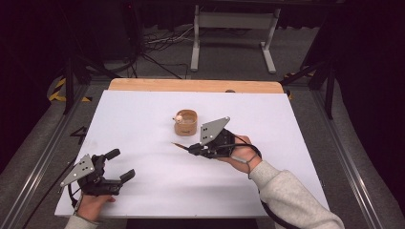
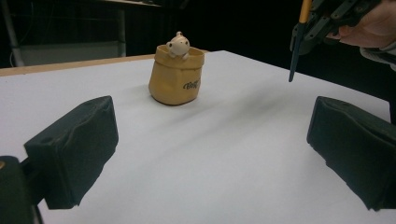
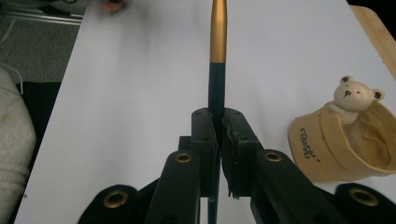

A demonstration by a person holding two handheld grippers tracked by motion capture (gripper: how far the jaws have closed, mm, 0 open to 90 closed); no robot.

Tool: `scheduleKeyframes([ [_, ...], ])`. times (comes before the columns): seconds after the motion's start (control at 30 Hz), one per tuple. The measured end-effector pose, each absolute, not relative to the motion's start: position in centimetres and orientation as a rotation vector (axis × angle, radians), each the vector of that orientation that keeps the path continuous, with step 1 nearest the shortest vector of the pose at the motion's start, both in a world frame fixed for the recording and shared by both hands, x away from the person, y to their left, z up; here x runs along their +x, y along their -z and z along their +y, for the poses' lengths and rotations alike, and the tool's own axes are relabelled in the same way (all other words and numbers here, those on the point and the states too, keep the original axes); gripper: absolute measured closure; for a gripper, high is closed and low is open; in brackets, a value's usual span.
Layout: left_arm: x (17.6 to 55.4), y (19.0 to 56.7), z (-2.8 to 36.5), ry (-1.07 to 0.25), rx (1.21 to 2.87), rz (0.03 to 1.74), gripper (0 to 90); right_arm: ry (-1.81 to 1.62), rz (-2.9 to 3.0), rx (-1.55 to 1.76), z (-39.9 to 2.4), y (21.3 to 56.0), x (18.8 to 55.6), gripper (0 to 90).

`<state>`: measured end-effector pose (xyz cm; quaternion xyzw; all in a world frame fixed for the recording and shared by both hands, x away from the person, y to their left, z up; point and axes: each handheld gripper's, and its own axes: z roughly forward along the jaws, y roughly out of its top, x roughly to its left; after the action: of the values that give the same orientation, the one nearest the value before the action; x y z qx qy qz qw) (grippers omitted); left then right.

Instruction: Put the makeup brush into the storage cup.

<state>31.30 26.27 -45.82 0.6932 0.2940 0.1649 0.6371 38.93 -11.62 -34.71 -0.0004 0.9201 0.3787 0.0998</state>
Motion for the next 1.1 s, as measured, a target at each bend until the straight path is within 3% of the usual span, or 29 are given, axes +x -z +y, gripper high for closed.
scheduleKeyframes([
  [1.1,31.33,45.82,26.26,-0.378,1.585,0.669,2.9,-1.537,2.391,0.322,-12.32,34.34,39.8,83.9],
])
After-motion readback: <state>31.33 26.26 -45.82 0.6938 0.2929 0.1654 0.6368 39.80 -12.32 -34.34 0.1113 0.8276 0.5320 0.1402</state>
